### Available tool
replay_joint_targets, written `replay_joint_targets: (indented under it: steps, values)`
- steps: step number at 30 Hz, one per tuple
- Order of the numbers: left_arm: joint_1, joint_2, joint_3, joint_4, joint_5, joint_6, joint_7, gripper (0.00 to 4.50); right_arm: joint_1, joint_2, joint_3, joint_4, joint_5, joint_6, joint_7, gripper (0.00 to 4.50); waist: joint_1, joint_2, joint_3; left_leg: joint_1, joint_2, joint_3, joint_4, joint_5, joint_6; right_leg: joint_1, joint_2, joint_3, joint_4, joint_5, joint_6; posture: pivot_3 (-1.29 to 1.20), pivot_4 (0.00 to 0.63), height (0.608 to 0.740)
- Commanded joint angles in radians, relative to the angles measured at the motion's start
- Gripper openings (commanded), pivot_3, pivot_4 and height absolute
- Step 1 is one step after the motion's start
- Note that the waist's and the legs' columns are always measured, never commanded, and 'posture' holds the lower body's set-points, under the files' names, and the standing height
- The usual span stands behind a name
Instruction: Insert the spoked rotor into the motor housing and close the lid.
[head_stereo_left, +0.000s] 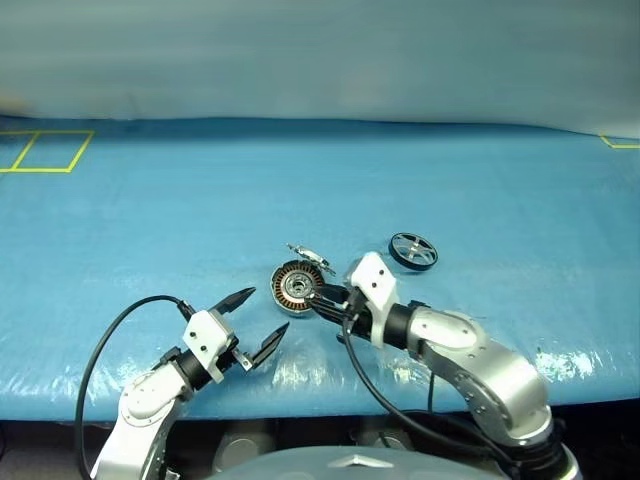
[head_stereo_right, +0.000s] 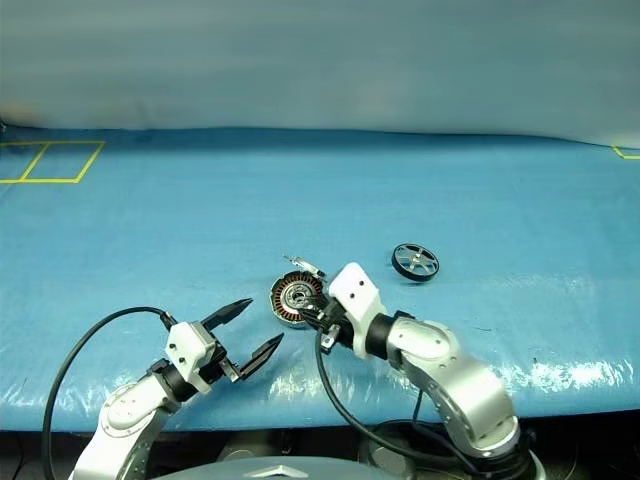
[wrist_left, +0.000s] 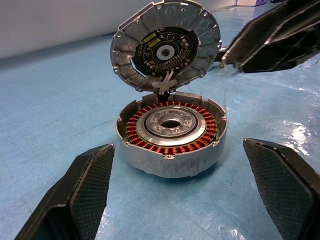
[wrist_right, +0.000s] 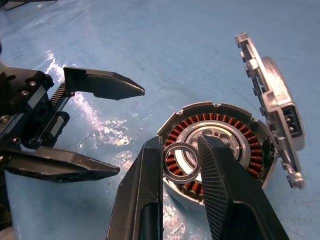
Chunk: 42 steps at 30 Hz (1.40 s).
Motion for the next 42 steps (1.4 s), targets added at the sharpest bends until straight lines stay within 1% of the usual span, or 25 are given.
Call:
replay_joint_targets:
  steps: [1,6,12,16,42]
  values:
    - [0.011,0.006,0.015,-0.022,-0.017,-0.003,0.005,4.5,-0.019,0.031,0.059,0.03,-0.06,-0.071,-0.06,0.66,0.0,0.0,0.0,0.0,0.0,0.0,0.0,0.0,0.0,0.0,0.0,0.0,0.0,0.0,0.0,0.0,0.15,0.74]
    - [0.033,0.007,0.017,-0.029,-0.016,-0.007,0.015,4.5,-0.02,0.056,0.11,0.093,-0.084,-0.126,-0.067,0.66,0.0,0.0,0.0,0.0,0.0,-0.002,-0.001,0.0,0.0,-0.001,0.0,-0.002,-0.007,0.001,0.002,0.0,0.15,0.74]
    - [0.043,0.01,0.018,-0.037,-0.017,-0.008,0.024,4.5,-0.036,0.093,0.11,0.176,-0.117,-0.188,-0.094,0.66,0.0,0.0,0.0,0.0,0.0,-0.002,-0.002,-0.001,0.001,0.0,0.0,-0.002,-0.009,0.002,0.003,0.0,0.15,0.74]
    - [0.042,0.011,0.014,-0.039,-0.012,-0.01,0.027,4.5,-0.041,0.124,0.096,0.238,-0.152,-0.222,-0.137,0.66,-0.001,0.0,0.0,0.0,0.0,-0.002,-0.002,-0.001,0.001,0.0,0.001,-0.002,-0.009,0.002,0.002,0.0,0.15,0.74]
    - [0.037,0.015,0.006,-0.037,-0.002,0.003,0.046,4.5,-0.027,0.168,0.089,0.326,-0.169,-0.23,-0.123,0.66,-0.004,0.001,0.0,0.001,0.0,-0.001,-0.002,-0.001,0.001,0.0,0.001,-0.002,-0.009,0.003,0.003,0.0,0.15,0.74]
